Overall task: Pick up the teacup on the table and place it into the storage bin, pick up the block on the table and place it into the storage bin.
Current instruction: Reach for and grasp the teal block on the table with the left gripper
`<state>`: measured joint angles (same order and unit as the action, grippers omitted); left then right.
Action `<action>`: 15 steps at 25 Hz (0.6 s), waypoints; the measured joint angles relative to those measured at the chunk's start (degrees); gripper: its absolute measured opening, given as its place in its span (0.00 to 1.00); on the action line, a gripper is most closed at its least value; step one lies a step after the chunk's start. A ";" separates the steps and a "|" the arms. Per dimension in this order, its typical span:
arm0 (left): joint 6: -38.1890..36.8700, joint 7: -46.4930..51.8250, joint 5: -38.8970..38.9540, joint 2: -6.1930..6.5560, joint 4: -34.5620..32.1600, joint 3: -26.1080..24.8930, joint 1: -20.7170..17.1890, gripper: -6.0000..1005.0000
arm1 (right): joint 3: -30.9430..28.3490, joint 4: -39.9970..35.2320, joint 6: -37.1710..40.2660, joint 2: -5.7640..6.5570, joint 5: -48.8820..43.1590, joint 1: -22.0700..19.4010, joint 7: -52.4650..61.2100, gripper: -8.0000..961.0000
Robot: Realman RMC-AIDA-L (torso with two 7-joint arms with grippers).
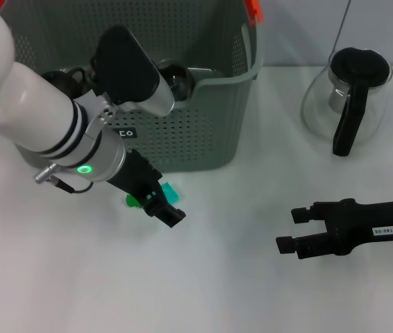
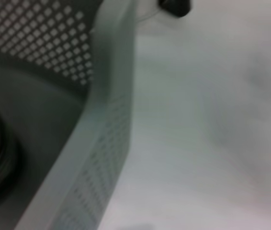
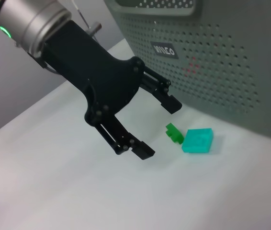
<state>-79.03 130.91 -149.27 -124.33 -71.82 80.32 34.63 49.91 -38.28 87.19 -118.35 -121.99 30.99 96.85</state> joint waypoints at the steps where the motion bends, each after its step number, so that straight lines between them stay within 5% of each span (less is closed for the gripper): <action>1: 1.06 0.83 -0.35 -0.03 0.76 0.59 0.00 0.89 | -0.02 -0.06 0.04 0.12 0.00 -0.06 0.06 0.98; 15: 11.05 3.22 -1.36 -0.02 7.07 4.94 0.04 0.89 | 0.07 -0.22 0.16 0.76 -0.08 0.10 0.31 0.98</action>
<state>-67.98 134.13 -150.63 -124.35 -64.75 85.26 34.67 49.99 -38.50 87.34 -117.59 -122.07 31.09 97.17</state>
